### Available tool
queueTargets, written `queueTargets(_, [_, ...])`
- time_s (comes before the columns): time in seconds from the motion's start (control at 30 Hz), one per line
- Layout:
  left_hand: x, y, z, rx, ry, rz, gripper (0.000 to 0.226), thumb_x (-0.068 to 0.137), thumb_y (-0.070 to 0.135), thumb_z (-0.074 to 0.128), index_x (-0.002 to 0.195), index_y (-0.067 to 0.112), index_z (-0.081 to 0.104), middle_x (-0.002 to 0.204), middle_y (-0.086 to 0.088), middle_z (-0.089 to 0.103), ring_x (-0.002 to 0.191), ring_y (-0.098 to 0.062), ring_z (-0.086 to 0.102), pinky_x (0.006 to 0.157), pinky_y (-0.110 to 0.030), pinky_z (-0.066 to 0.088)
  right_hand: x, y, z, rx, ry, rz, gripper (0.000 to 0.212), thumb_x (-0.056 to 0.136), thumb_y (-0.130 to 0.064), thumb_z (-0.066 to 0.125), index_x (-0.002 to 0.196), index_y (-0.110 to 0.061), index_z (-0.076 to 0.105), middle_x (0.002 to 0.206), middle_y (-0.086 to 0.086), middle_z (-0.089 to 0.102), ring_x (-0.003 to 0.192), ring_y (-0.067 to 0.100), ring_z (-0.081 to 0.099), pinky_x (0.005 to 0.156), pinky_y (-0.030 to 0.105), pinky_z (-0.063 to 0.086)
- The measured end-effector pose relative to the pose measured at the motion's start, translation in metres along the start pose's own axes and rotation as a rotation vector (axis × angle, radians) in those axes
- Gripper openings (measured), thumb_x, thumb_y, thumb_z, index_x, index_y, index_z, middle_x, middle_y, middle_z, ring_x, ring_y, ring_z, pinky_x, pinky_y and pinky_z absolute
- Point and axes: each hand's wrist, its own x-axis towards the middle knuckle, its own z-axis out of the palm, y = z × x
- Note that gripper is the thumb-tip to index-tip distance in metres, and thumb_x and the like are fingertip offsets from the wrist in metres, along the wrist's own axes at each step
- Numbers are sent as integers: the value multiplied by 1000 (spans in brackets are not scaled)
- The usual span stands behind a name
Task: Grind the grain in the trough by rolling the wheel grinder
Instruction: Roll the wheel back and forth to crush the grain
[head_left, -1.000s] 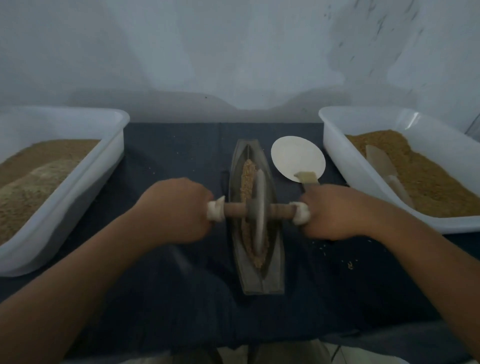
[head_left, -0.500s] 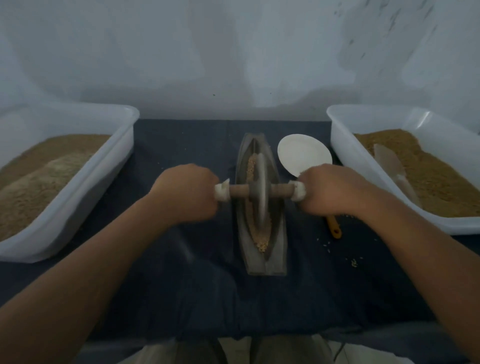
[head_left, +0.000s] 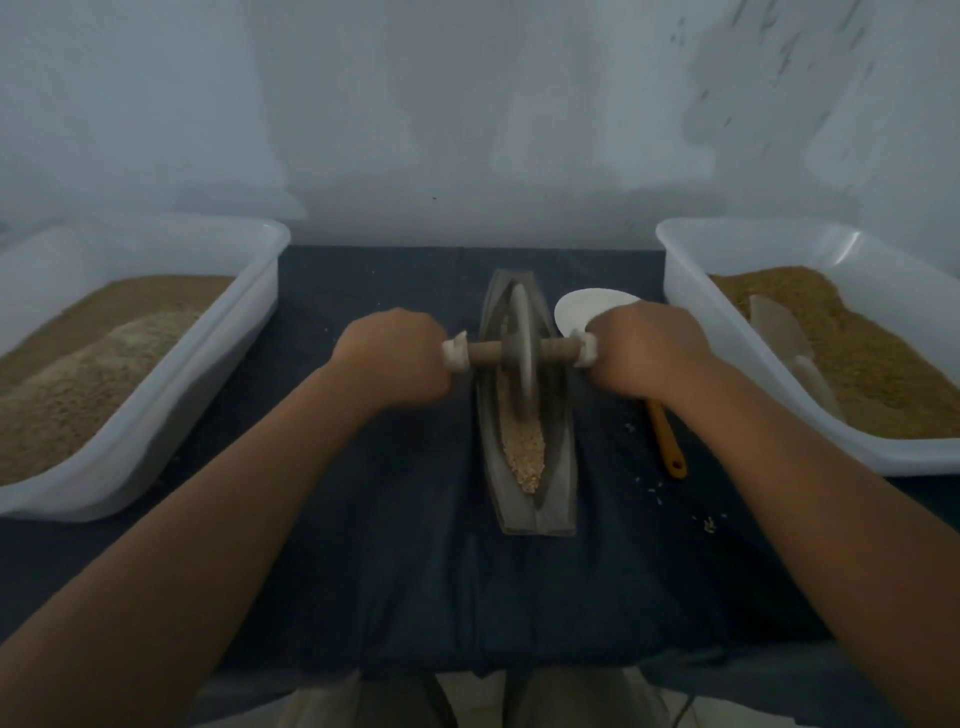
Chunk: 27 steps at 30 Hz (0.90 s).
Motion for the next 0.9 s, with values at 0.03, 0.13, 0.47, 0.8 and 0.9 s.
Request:
queueTargets(0.03, [-15, -3, 0, 5, -20, 47, 24, 79, 47, 57, 69, 25, 62, 68, 8, 62, 61, -16, 60, 54, -29, 45, -12, 3, -2, 25, -107, -18, 26, 97, -42, 59, 80, -24, 63, 79, -11, 61, 76, 12, 59, 73, 31, 47])
queueTargets(0.13, [-54, -9, 3, 30, 4, 156, 24, 72, 49, 56, 62, 27, 55, 57, 9, 55, 51, -9, 52, 47, -23, 33, -48, 12, -10, 143, -423, -64, 19, 75, -45, 64, 69, -26, 64, 61, -7, 66, 53, 4, 60, 52, 26, 45])
queueTargets(0.47, [26, 5, -2, 33, 108, -80, 27, 83, 46, 57, 73, 22, 60, 79, 2, 65, 72, -26, 64, 65, -33, 49, 32, 1, 15, -52, 147, 94, 28, 92, -43, 60, 78, -20, 68, 71, -3, 62, 65, 20, 59, 61, 35, 48])
queueTargets(0.8, [-54, -7, 6, 75, 40, 154, 26, 73, 51, 54, 62, 27, 53, 56, 11, 51, 49, -6, 46, 46, -22, 27, -49, 18, -1, 157, -414, -90, 12, 69, -47, 59, 69, -37, 65, 58, -10, 65, 49, 4, 60, 48, 25, 42])
queueTargets(0.9, [-16, -1, 4, 59, 36, 16, 25, 78, 48, 56, 68, 25, 58, 67, 8, 58, 59, -17, 57, 55, -28, 43, -12, 11, 11, -27, -64, -6, 27, 84, -49, 54, 67, -29, 60, 66, -6, 63, 60, 11, 60, 58, 33, 50])
